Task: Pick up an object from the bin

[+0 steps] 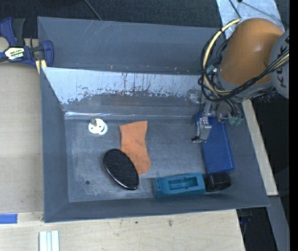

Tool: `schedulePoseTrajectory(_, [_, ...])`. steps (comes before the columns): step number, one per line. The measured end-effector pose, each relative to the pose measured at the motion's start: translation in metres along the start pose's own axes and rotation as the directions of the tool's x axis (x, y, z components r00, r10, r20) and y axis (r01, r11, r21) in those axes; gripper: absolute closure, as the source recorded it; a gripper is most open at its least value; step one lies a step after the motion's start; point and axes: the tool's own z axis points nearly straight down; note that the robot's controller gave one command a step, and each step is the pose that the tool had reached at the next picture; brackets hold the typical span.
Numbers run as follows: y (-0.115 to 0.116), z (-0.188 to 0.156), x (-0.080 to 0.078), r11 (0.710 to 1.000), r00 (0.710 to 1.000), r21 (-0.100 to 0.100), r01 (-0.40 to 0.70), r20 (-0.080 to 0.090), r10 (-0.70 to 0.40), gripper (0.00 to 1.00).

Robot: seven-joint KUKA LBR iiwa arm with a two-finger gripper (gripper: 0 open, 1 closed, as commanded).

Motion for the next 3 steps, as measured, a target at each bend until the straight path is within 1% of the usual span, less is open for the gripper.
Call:
schedulePoseTrajectory(1, [0.000,-0.005,-0.001,1.000,1.000,0.001,0.001,0.008,-0.001,0.00])
schedulePoseTrajectory(2, [0.037,0.027,-0.004,0.999,0.999,0.002,0.046,0.010,-0.046,0.00])
schedulePoseTrajectory(3, [0.069,0.067,0.000,0.994,0.994,0.001,0.108,0.007,-0.108,1.00])
